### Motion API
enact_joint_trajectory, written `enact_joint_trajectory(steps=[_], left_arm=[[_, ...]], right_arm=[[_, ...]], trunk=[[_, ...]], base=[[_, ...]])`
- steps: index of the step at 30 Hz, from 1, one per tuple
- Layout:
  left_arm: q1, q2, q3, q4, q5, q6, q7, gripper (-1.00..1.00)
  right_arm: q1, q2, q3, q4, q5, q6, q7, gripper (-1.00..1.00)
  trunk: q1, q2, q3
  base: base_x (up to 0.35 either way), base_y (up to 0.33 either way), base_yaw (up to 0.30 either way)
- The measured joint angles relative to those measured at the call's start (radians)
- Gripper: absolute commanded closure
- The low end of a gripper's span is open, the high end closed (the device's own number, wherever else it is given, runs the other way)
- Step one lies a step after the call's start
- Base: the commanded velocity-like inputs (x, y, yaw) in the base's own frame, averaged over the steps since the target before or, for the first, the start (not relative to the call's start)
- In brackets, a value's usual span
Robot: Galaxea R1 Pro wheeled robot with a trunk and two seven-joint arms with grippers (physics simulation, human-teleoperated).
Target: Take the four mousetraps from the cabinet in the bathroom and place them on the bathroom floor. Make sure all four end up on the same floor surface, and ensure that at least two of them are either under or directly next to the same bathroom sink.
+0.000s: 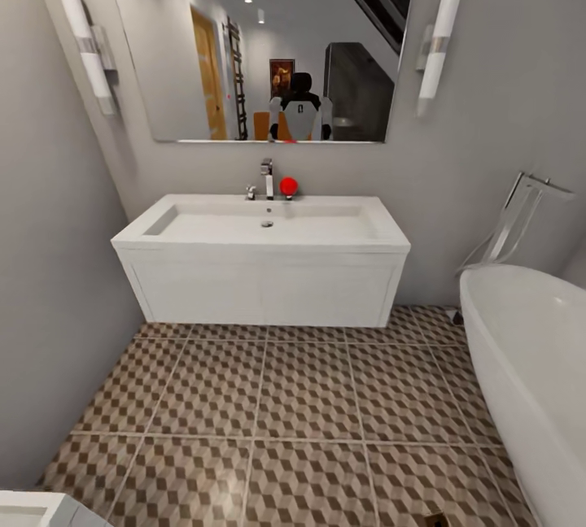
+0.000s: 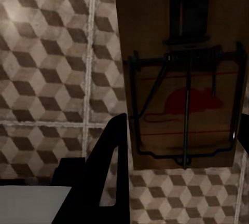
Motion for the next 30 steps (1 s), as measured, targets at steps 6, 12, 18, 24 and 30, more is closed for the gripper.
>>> enact_joint_trajectory(steps=[6,12,18,24,30], left_arm=[[0.0,0.0,0.0,0.0,0.0,0.0,0.0,1.0],[0.0,0.001,0.0,0.001,0.0,0.0,0.0,1.0],[0.0,-0.044,0.029,0.0,0.007,0.036,0.035,1.0],[-0.001,-0.094,0.16,-0.076,0.036,0.229,0.417,1.0],[-0.015,-0.098,0.298,-0.24,0.061,0.321,0.828,1.0]], right_arm=[[0.0,0.0,0.0,0.0,0.0,0.0,0.0,1.0],[0.0,0.0,0.0,0.0,0.0,0.0,0.0,1.0],[0.0,0.002,-0.001,-0.01,0.004,-0.004,-0.004,1.0],[-0.026,0.078,0.0,-0.019,0.007,0.025,-0.162,1.0],[-0.195,0.17,0.001,0.009,0.0,0.071,-0.201,1.0]], trunk=[[0.0,0.0,0.0],[0.0,0.0,0.0],[0.001,0.0,0.0],[0.001,0.0,0.0],[0.001,0.0,0.0]], base=[[0.332,0.0,0.0],[0.333,0.0,0.0],[0.005,0.0,0.0],[0.0,0.0,0.0],[0.0,0.0,0.0]])
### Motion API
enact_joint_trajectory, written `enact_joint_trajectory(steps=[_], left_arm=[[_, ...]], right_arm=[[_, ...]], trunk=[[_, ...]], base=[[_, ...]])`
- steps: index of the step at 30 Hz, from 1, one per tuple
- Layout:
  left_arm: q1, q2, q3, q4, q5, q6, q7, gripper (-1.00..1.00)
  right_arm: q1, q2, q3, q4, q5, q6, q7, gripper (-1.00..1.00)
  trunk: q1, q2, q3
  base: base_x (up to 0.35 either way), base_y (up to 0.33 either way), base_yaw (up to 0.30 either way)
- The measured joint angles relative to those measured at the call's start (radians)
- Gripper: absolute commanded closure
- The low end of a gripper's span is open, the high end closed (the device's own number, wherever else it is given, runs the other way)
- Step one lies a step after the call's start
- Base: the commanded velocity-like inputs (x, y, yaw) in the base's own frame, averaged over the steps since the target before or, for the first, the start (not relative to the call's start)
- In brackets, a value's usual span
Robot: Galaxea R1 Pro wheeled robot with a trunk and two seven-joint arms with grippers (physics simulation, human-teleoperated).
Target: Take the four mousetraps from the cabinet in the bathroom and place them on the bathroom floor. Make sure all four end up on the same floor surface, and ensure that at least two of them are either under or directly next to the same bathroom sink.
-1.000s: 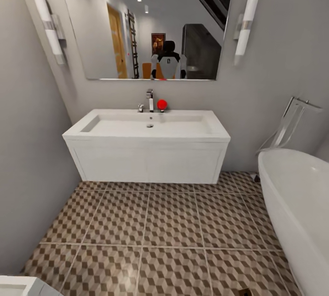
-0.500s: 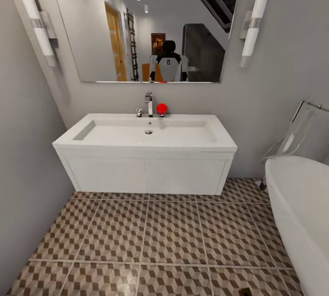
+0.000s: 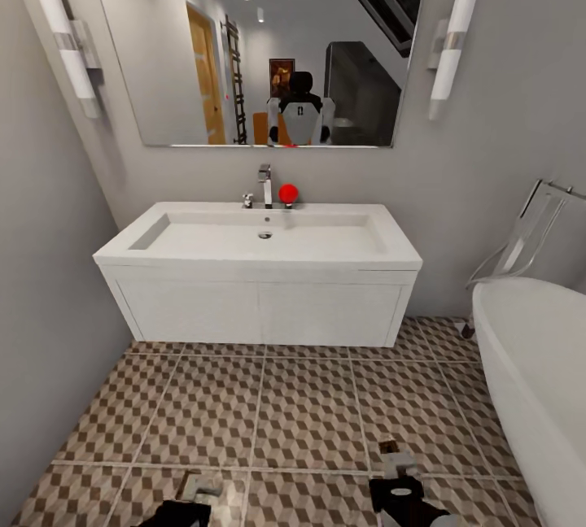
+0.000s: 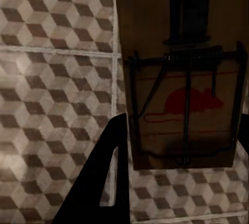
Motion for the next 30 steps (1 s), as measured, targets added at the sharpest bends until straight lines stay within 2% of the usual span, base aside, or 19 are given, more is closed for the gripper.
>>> enact_joint_trajectory(steps=[1,2,5,10,15,20,24,27,28,30], left_arm=[[-0.019,0.002,0.064,-0.016,0.006,0.005,0.04,1.0],[-0.061,0.005,0.158,-0.028,0.012,0.016,0.077,1.0],[-0.122,0.022,0.204,-0.033,0.016,0.058,0.094,1.0],[-0.149,0.035,0.219,-0.036,0.017,0.08,0.098,1.0],[-0.152,0.034,0.22,-0.096,0.015,0.091,0.094,1.0],[-0.161,0.029,0.218,-0.137,0.017,0.107,0.095,1.0],[-0.202,0.029,0.218,-0.138,0.018,0.189,0.093,1.0],[-0.226,0.029,0.219,-0.14,0.015,0.241,0.096,1.0],[-0.254,0.031,0.219,-0.134,0.014,0.253,0.095,1.0],[-0.26,0.032,0.218,-0.134,0.016,0.256,0.092,1.0]], right_arm=[[-0.033,0.004,-0.002,0.001,-0.005,0.065,-0.026,1.0],[-0.07,0.008,-0.007,-0.022,-0.006,0.193,-0.057,1.0],[-0.088,0.008,-0.014,-0.077,-0.008,0.25,-0.071,1.0],[-0.116,0.008,-0.02,-0.105,-0.013,0.267,-0.078,1.0],[-0.151,0.01,-0.074,-0.108,-0.073,0.278,-0.082,1.0],[-0.165,0.011,-0.086,-0.105,-0.097,0.292,-0.105,1.0],[-0.194,0.01,-0.093,-0.097,-0.103,0.341,-0.141,1.0],[-0.212,0.015,-0.093,-0.098,-0.102,0.419,-0.148,1.0],[-0.237,0.011,-0.09,-0.101,-0.095,0.446,-0.147,1.0],[-0.24,0.009,-0.092,-0.104,-0.096,0.427,-0.141,1.0]], trunk=[[0.0,0.0,0.0],[0.0,0.0,0.0],[0.0,0.0,0.0],[0.0,0.0,0.0],[0.0,0.0,0.0],[0.0,0.0,0.0],[0.0,0.0,0.0],[0.0,0.0,0.0],[0.0,0.0,0.0],[0.0,0.0,0.0]], base=[[0.0,0.0,0.0],[0.0,0.0,0.0],[0.0,0.0,0.0],[0.0,0.0,0.0],[0.0,0.0,0.0],[0.0,0.0,0.0],[0.0,0.0,0.0],[0.0,0.0,0.0],[0.0,0.0,0.0],[0.0,0.0,0.0]])
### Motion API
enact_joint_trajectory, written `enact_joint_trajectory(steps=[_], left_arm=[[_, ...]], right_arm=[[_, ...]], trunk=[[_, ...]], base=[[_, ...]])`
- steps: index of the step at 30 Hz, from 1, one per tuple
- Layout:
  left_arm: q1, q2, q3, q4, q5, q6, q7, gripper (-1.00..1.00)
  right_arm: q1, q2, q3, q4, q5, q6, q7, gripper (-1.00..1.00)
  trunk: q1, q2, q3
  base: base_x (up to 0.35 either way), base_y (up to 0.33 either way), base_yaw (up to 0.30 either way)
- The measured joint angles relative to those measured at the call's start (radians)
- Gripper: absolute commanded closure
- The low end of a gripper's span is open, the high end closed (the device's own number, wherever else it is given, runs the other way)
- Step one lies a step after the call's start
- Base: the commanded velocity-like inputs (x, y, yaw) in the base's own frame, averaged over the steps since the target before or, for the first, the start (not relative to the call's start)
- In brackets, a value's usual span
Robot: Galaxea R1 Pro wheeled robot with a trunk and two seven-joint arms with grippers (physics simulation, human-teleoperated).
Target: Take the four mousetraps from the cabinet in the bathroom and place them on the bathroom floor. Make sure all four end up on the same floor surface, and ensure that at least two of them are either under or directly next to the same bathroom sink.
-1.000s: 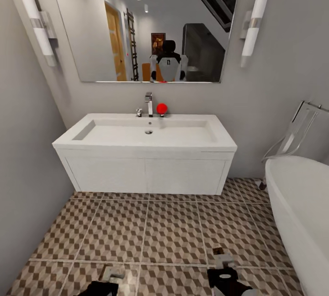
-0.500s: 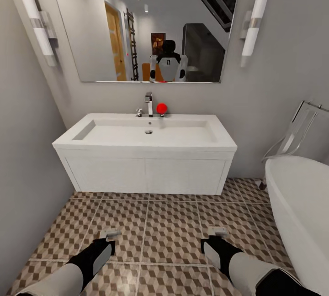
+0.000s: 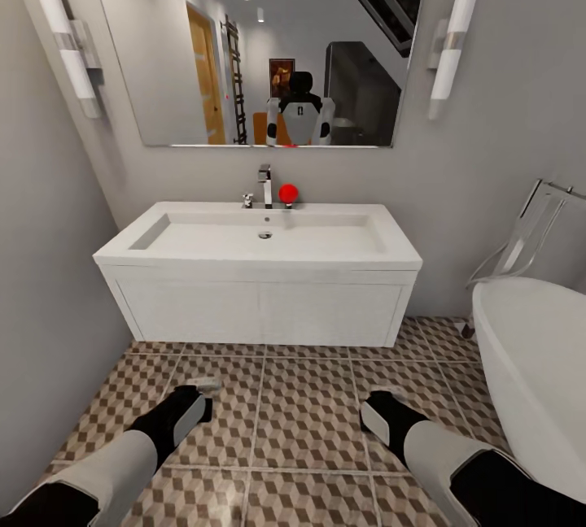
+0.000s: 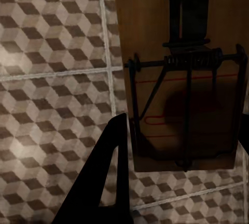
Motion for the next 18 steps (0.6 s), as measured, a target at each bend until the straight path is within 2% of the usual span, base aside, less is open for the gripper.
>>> enact_joint_trajectory(steps=[6,11,14,18], left_arm=[[-0.002,-0.009,-0.005,-0.009,-0.003,0.001,-0.001,1.0],[-0.002,-0.01,-0.006,-0.011,-0.003,0.0,-0.001,1.0],[-0.002,-0.008,-0.007,-0.01,-0.003,0.0,-0.002,1.0],[-0.002,-0.007,-0.007,-0.003,-0.001,0.002,-0.003,1.0]], right_arm=[[0.006,-0.001,0.003,0.004,0.005,-0.02,0.062,1.0],[0.007,0.001,0.004,0.003,0.009,-0.02,0.154,1.0],[0.007,0.007,0.007,0.001,0.01,-0.017,0.168,1.0],[0.007,0.01,0.009,0.001,0.009,-0.013,0.17,1.0]], trunk=[[0.0,0.0,0.0],[0.0,0.0,0.0],[0.0,0.0,0.0],[-0.001,0.0,0.0]], base=[[0.0,0.0,0.0],[0.0,0.0,0.0],[0.074,0.0,0.0],[0.261,0.0,0.0]])
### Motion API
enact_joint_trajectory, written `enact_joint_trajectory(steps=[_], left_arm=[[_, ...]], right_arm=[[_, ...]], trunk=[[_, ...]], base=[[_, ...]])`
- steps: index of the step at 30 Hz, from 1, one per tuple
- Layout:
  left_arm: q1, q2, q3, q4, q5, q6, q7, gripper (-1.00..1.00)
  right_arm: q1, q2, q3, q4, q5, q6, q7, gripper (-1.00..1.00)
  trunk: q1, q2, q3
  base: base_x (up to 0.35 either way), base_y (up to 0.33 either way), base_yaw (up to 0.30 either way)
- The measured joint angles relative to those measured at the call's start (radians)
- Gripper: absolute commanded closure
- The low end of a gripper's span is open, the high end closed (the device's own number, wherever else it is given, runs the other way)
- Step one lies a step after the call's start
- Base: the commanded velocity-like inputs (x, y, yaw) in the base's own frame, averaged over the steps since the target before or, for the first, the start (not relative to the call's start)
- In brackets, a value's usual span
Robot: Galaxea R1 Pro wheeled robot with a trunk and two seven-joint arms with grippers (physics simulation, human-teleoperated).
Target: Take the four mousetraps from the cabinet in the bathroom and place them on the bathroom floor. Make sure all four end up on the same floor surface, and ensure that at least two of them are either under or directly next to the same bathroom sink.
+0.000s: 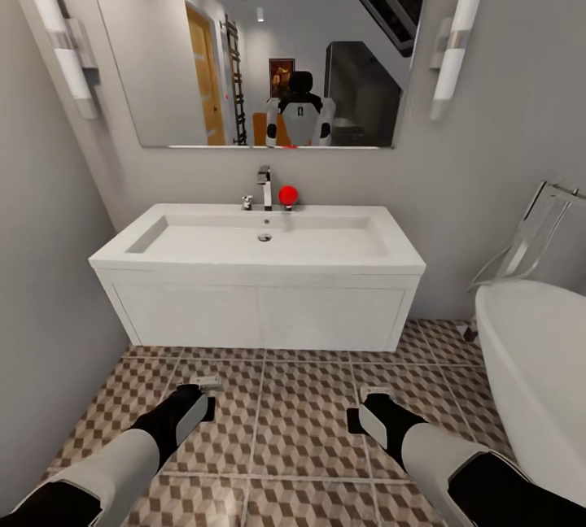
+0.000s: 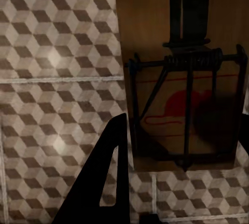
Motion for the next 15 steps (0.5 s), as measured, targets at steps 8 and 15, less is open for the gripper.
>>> enact_joint_trajectory(steps=[8,15], left_arm=[[0.0,-0.004,0.002,0.005,0.001,0.008,0.001,1.0],[0.0,-0.005,0.003,0.004,0.002,0.017,0.0,1.0]], right_arm=[[0.0,-0.001,-0.006,0.01,-0.009,0.089,-0.104,1.0],[0.0,0.001,-0.011,0.013,-0.015,0.124,-0.14,1.0]], trunk=[[0.0,0.0,0.0],[0.0,0.0,0.0]], base=[[0.326,0.0,0.0],[0.249,0.0,0.0]])
